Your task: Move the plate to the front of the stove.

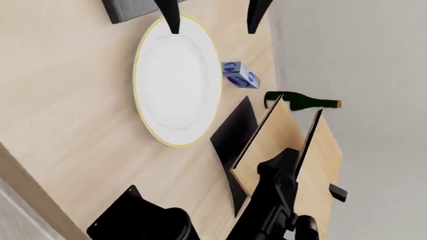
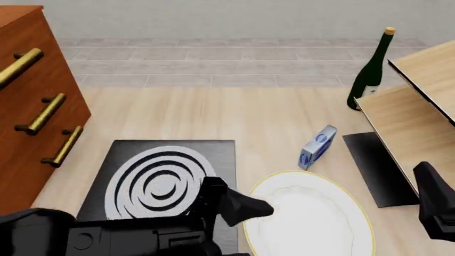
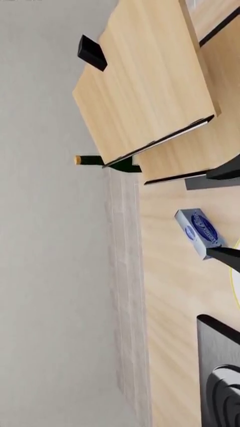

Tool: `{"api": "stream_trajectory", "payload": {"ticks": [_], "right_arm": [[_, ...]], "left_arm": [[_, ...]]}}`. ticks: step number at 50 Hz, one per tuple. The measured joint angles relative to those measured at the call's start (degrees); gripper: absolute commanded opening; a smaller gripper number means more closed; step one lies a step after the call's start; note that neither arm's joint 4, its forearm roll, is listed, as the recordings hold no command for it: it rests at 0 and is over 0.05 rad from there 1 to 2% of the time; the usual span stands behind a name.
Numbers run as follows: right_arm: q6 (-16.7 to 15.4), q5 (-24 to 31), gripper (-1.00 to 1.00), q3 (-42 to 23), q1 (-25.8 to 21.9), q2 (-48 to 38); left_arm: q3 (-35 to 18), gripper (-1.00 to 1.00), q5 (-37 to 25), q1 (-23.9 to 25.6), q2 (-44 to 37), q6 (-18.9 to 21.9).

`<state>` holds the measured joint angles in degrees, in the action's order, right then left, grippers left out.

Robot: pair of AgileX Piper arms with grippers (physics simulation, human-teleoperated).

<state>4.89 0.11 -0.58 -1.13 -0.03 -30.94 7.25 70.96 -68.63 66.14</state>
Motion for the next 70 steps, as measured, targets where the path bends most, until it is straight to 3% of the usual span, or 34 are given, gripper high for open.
{"api": "stream_trajectory", "payload": {"ticks": [38, 70], "right_arm": [[0.41, -0.15, 1.0, -0.33, -0.45, 0.0], [1.32, -0.91, 1.0, 0.33, -0.42, 0.01]], "left_arm": [[-2.05, 1.0, 2.48, 5.34, -10.54, -6.55], [0.33, 1.0, 8.38, 5.74, -18.21, -8.67]]}}
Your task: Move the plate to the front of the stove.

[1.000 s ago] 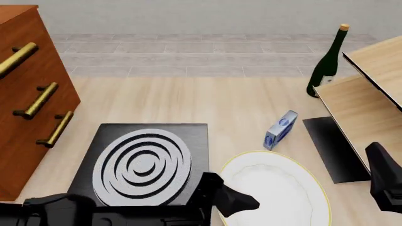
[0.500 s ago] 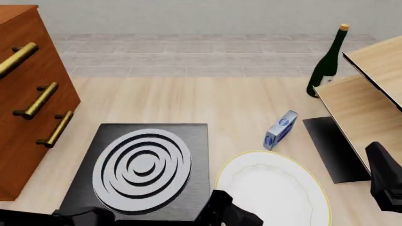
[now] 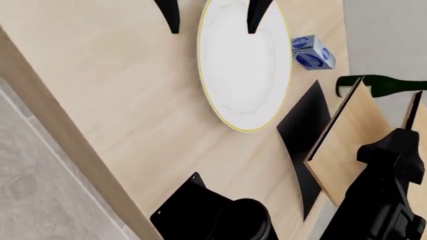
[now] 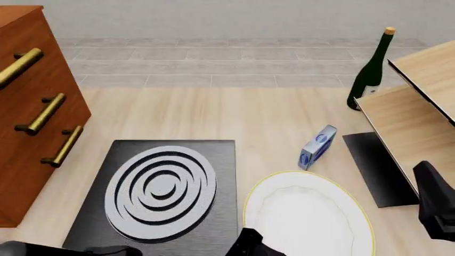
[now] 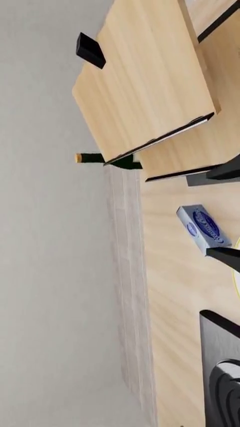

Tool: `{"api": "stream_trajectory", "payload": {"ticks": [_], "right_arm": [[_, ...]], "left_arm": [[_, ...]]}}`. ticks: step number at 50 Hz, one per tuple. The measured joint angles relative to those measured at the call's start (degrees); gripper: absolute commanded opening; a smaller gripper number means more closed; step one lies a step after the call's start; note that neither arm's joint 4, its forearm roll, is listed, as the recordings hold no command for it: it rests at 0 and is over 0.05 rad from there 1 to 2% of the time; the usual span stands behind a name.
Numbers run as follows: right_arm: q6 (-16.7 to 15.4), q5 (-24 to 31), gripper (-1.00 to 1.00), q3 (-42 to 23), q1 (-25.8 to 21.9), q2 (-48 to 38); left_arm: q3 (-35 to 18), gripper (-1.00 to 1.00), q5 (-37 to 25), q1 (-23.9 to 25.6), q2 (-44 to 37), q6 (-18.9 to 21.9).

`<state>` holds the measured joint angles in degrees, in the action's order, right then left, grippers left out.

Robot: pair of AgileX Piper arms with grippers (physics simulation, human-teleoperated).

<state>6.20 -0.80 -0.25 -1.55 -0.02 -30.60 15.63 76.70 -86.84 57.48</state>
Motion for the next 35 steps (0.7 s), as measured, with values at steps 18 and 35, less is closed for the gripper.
{"api": "stream_trajectory", "payload": {"ticks": [18, 35], "right_arm": [[0.34, -0.01, 1.0, -0.15, -0.26, -0.01], [0.35, -0.19, 1.0, -0.05, -0.36, -0.03]], "left_arm": [[1.54, 1.0, 4.52, -1.02, -3.74, 0.39], [2.33, 1.0, 9.4, -2.07, -7.66, 0.94]]}}
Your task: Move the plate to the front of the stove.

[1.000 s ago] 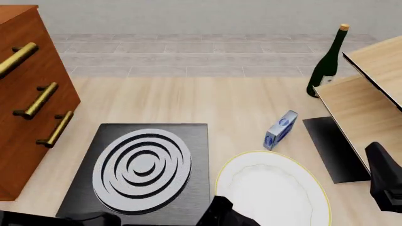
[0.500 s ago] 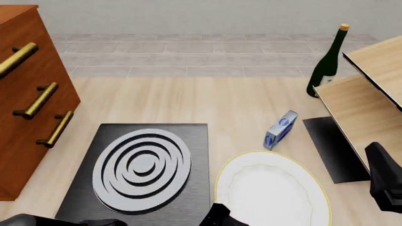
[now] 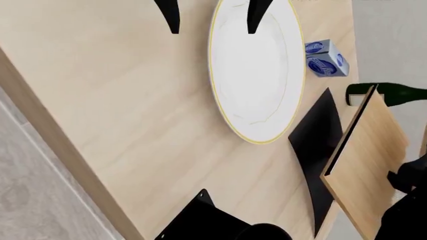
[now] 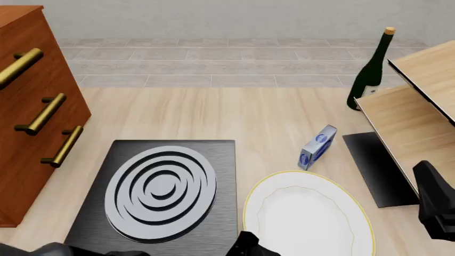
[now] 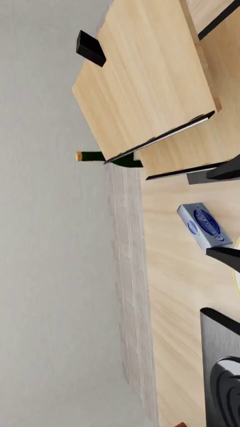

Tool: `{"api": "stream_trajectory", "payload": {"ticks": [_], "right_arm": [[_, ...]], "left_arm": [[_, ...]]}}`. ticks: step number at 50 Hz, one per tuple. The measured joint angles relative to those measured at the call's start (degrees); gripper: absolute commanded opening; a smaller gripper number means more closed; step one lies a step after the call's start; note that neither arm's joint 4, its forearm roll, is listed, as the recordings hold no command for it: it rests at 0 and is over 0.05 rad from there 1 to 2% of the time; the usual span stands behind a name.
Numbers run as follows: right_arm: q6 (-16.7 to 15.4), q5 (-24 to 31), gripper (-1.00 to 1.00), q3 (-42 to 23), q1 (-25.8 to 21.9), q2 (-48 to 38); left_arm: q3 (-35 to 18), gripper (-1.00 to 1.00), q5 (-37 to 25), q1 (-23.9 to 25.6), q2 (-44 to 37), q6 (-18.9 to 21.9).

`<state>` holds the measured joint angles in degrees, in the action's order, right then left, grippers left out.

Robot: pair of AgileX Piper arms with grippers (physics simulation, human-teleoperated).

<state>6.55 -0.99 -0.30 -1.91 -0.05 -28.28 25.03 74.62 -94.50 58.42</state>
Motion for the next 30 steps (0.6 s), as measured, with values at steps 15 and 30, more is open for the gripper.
{"api": "stream_trajectory", "payload": {"ticks": [15, 30], "right_arm": [[0.12, -0.05, 1.0, 0.08, 0.27, 0.01], [0.23, -0.05, 1.0, -0.02, 0.2, 0.02]], "left_arm": [[0.04, 1.0, 2.91, -0.82, -2.59, 0.73], [0.69, 1.0, 6.23, -2.4, -4.61, 2.62]]}}
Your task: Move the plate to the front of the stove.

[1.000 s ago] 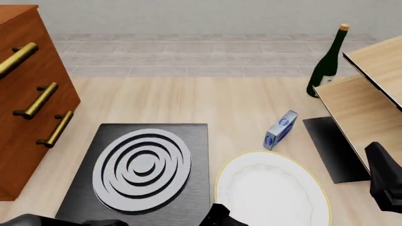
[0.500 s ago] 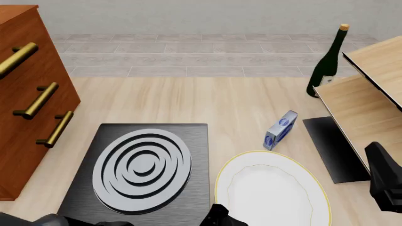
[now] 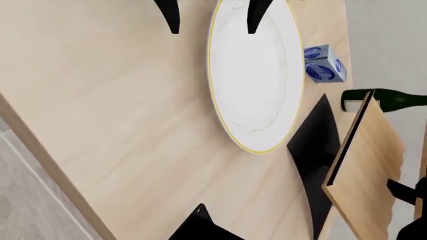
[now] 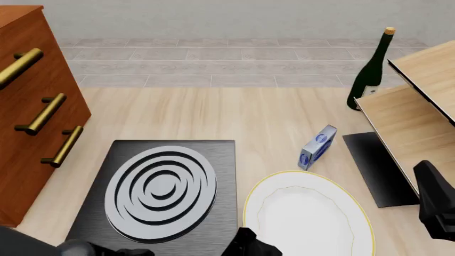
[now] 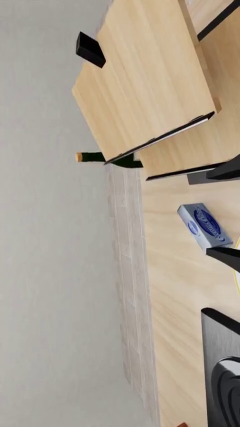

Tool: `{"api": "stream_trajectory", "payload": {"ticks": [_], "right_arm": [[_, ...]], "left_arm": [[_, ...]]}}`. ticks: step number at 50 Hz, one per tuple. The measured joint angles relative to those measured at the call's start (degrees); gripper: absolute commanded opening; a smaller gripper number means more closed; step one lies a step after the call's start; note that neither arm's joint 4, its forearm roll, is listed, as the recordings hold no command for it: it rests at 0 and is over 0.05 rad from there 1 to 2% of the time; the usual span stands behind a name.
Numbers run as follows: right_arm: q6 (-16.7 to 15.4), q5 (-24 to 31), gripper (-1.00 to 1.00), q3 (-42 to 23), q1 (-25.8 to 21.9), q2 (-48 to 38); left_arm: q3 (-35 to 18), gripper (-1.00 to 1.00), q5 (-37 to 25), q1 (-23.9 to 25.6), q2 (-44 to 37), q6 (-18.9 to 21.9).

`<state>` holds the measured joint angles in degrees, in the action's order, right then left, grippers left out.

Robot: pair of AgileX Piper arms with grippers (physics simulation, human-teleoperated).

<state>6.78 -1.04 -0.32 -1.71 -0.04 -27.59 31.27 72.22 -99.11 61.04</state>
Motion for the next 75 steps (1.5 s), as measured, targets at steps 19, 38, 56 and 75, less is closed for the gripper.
{"api": "stream_trajectory", "payload": {"ticks": [19, 38, 56, 75], "right_arm": [[0.14, -0.12, 1.0, 0.0, -0.2, 0.0], [0.3, -0.15, 1.0, -0.16, -0.26, 0.01], [0.17, 0.15, 1.0, -0.8, -0.49, -0.02], [0.03, 0.61, 1.0, -1.67, -0.47, -0.03]], "left_arm": [[-0.79, 1.0, 2.76, -0.86, -2.96, 0.8], [-2.47, 1.0, 5.04, -0.92, -5.57, 1.39], [-3.82, 1.0, 6.2, -0.52, -7.22, 1.94], [-4.24, -1.0, 6.46, -0.33, -7.78, 1.71]]}}
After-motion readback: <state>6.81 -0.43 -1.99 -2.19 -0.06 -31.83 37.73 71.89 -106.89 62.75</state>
